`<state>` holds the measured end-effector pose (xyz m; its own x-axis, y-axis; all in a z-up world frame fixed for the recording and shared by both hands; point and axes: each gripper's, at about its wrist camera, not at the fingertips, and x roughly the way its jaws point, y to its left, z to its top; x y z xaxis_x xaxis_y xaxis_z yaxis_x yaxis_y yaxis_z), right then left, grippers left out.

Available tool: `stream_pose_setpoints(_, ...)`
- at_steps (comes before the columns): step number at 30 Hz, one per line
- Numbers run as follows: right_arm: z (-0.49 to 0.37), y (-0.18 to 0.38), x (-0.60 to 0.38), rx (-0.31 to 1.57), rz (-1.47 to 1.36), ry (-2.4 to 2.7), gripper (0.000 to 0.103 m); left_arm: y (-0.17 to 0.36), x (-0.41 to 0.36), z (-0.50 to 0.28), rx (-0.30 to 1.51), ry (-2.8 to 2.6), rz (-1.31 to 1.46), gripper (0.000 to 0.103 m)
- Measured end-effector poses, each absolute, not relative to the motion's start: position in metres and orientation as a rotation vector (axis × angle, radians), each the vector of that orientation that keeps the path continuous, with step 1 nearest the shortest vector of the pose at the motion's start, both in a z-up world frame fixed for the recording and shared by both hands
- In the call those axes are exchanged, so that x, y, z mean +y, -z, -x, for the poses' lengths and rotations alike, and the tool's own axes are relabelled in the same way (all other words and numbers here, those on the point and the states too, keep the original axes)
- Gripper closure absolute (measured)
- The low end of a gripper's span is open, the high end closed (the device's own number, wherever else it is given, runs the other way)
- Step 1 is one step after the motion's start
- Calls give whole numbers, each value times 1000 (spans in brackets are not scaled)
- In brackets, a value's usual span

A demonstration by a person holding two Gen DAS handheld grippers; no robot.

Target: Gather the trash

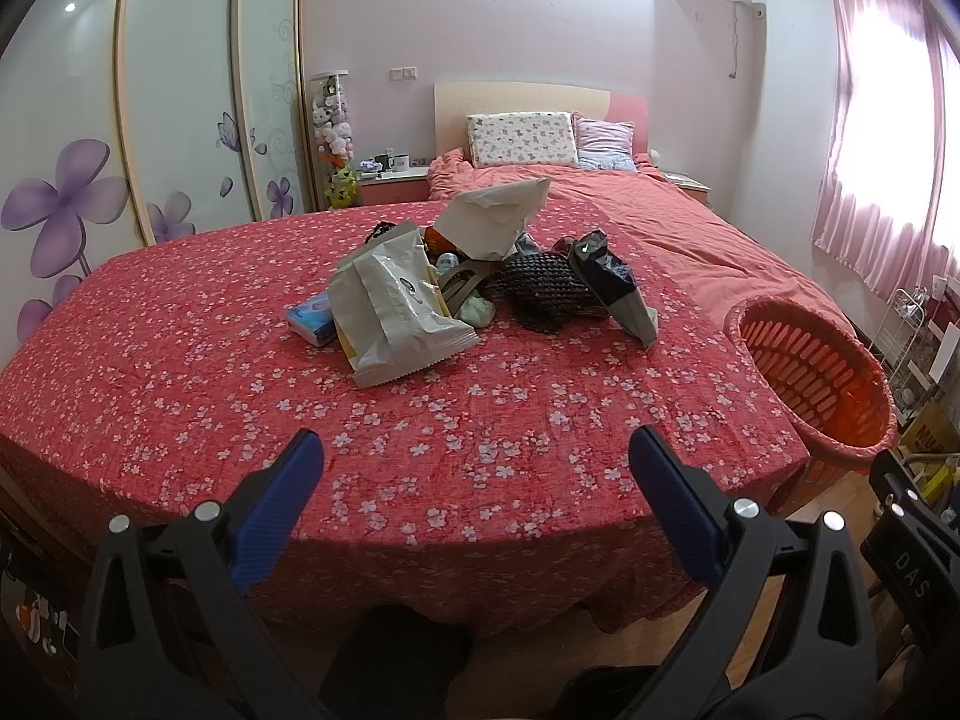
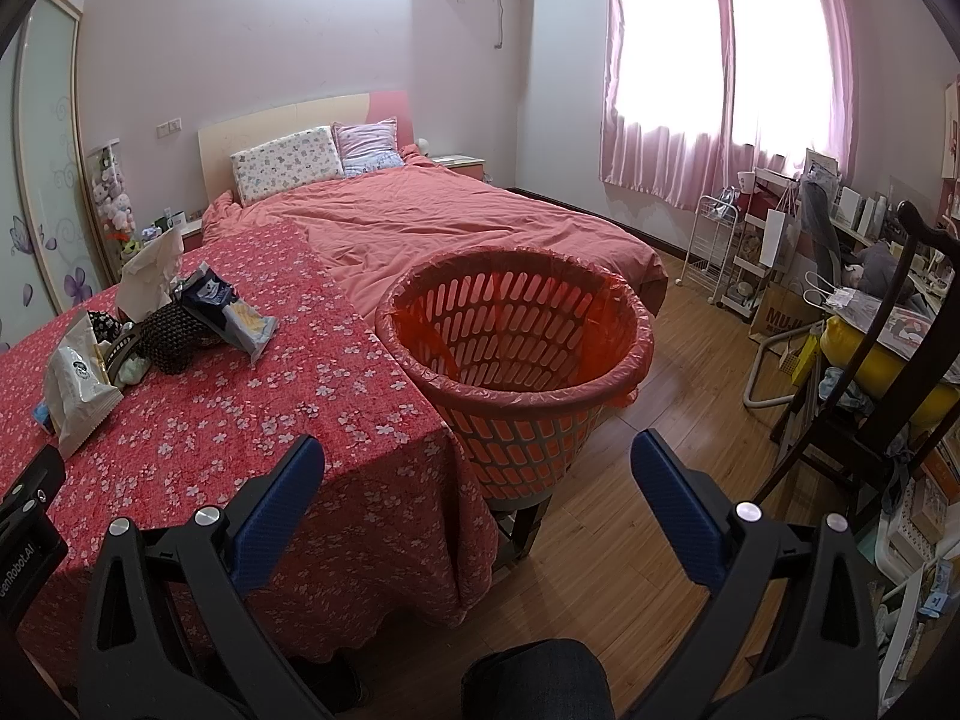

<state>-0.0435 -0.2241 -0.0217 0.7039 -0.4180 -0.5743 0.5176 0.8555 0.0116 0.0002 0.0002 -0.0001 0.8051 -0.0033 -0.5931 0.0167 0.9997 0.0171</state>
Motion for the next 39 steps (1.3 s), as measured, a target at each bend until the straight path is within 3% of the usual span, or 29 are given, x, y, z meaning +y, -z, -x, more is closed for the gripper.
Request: stream_pose_setpoints(39,41,22,-223,597,-173,515,2,4,-3,1,646,7,-14,4)
